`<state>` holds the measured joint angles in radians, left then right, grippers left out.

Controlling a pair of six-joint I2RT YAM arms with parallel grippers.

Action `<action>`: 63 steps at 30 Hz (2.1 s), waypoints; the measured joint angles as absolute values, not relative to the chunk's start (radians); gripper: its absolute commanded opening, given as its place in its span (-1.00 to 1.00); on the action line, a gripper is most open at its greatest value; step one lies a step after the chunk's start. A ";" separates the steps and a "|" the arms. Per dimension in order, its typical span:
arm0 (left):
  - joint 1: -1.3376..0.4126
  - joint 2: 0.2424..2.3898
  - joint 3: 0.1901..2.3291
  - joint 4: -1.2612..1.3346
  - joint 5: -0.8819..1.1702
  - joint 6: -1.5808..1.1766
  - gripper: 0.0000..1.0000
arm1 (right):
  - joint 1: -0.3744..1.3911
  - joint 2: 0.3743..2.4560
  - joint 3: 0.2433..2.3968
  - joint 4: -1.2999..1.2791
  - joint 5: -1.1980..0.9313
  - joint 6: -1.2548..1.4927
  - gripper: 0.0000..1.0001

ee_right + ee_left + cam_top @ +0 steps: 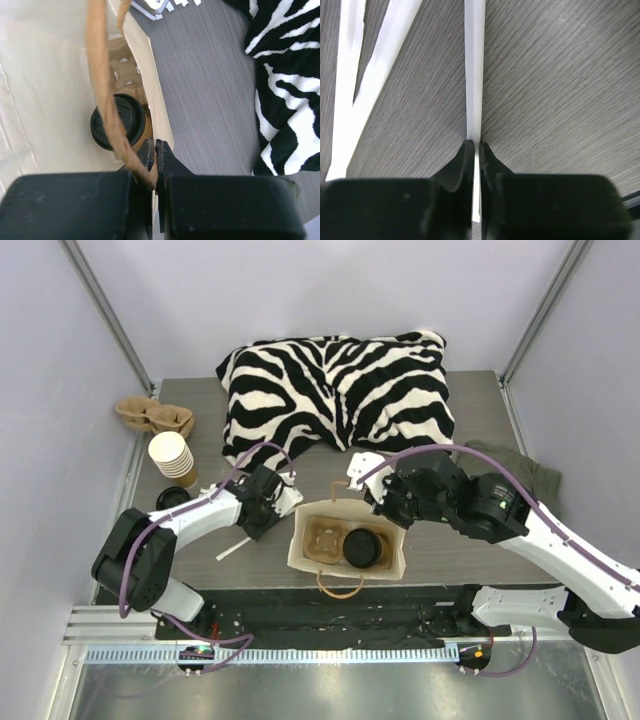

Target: Pack the takeout coffee

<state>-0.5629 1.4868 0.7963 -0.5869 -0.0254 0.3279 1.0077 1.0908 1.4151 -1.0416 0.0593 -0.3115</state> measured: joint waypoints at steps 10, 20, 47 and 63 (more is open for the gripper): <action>-0.563 1.386 0.796 -0.633 0.010 0.270 -1.00 | 1.062 1.027 1.394 -1.004 0.105 -0.374 -0.98; -0.508 1.319 0.910 -0.741 0.063 0.226 -1.00 | 1.071 1.026 1.367 -0.993 0.132 -0.374 -0.98; -0.339 1.170 1.589 -0.756 0.591 -0.061 -1.00 | 0.836 1.181 1.436 -0.963 -0.141 -0.221 -0.99; -0.521 1.092 1.473 -0.586 0.688 0.014 -1.00 | 0.750 1.312 1.515 -0.968 -0.220 -0.276 -0.60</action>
<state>-0.5209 1.0924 1.4731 -0.5858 0.6884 0.0139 0.7502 1.3121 1.5146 -0.9684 -0.2195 -0.2764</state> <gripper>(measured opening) 0.014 0.167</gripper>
